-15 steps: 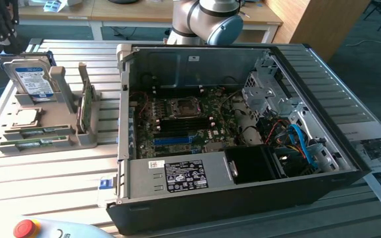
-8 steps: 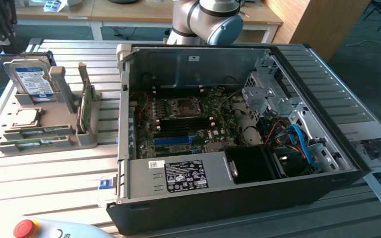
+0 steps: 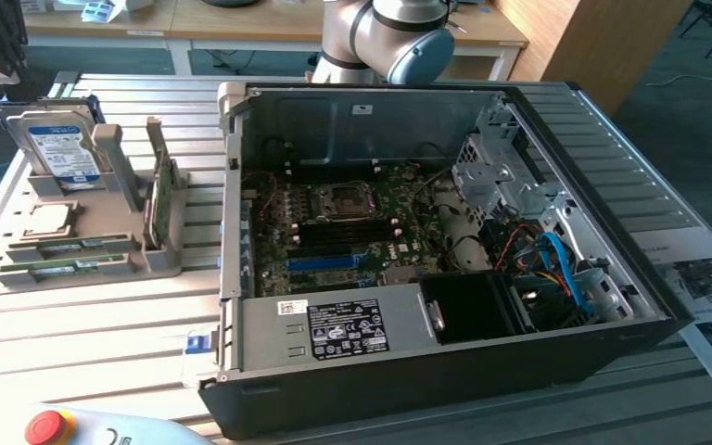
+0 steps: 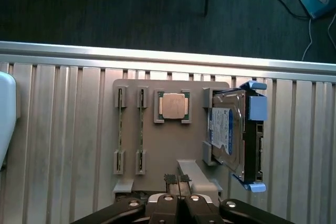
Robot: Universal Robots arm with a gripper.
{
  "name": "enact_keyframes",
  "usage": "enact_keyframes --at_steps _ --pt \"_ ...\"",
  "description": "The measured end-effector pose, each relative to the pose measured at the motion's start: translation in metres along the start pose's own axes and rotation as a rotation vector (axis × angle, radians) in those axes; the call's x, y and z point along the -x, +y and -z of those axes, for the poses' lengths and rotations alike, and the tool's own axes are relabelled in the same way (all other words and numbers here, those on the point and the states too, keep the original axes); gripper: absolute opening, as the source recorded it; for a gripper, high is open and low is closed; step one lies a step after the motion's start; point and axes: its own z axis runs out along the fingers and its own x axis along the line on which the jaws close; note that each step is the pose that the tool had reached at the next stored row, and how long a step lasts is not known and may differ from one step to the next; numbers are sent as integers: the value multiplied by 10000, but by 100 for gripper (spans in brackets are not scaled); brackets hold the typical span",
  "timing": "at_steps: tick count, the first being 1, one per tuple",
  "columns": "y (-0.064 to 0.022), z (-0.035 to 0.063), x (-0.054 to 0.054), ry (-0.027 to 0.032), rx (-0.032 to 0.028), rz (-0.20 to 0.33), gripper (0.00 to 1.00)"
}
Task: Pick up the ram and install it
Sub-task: 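Pick up the ram and move it above insertion slot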
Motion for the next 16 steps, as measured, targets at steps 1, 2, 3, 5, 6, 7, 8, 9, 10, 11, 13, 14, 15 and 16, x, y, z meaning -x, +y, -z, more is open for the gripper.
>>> enact_keyframes --at_steps 1,2,3,5,6,7,8,9,10,11,13,14,15,16 --pt "0 0 0 0 0 1 11" --pt "0 0 0 0 0 1 11" --pt "0 0 0 0 0 0 11" --pt "0 0 0 0 0 1 11" --pt "0 0 0 0 -1 0 11" --pt "0 0 0 0 -1 1 11" --pt "0 0 0 0 -1 2 11" --pt "0 0 0 0 0 19 11" --pt "0 0 0 1 2 50 11" --pt "0 0 0 1 3 80 11" --pt "0 0 0 2 8 144 11" --pt "0 0 0 2 8 166 11" --pt "0 0 0 3 9 168 11" --pt "0 0 0 2 9 170 11"
